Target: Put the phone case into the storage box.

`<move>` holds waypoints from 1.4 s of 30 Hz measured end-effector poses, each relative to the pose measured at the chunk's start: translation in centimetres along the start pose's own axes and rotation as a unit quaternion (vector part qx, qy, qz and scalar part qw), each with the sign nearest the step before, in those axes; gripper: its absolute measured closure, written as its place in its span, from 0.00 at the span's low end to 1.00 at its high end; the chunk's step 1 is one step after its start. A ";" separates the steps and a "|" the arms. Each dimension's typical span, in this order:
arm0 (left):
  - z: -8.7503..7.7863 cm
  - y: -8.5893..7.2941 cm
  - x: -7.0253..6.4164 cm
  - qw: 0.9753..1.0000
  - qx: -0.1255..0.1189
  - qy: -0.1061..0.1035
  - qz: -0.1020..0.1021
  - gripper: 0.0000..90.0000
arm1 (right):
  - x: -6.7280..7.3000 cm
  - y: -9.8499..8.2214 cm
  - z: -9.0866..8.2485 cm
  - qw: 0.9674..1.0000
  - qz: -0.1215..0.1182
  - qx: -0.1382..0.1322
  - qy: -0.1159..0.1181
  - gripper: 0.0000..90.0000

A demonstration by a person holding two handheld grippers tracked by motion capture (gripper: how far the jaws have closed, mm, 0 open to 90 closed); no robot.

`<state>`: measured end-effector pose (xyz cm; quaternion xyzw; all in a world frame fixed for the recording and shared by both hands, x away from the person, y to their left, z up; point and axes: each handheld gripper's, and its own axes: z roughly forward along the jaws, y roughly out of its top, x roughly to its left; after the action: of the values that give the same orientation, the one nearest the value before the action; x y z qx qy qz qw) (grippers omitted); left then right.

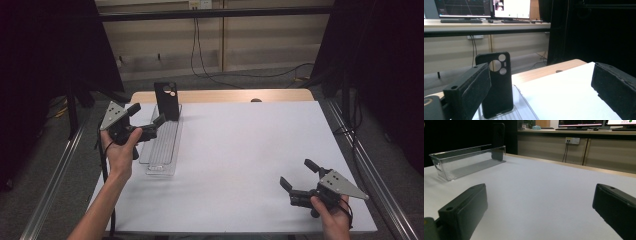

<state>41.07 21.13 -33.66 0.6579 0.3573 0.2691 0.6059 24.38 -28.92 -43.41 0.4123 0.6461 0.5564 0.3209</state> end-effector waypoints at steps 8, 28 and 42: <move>-1.7 -1.0 -0.5 1.000 -0.005 -0.005 0.005 0.03 | -0.2 0.0 -0.1 1.000 -0.002 0.001 -0.007 0.00; -4.9 -4.6 -1.5 1.000 0.006 -0.006 0.004 0.03 | -0.7 0.2 -0.3 1.000 0.001 0.000 -0.022 0.00; -7.2 -7.9 -1.7 1.000 0.025 0.014 0.009 0.03 | -0.8 0.0 -0.3 1.000 0.002 0.002 -0.024 0.00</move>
<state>33.23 24.20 -40.47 0.6725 0.3664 0.2745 0.5815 24.45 -29.77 -43.34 0.4274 0.6388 0.5453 0.3346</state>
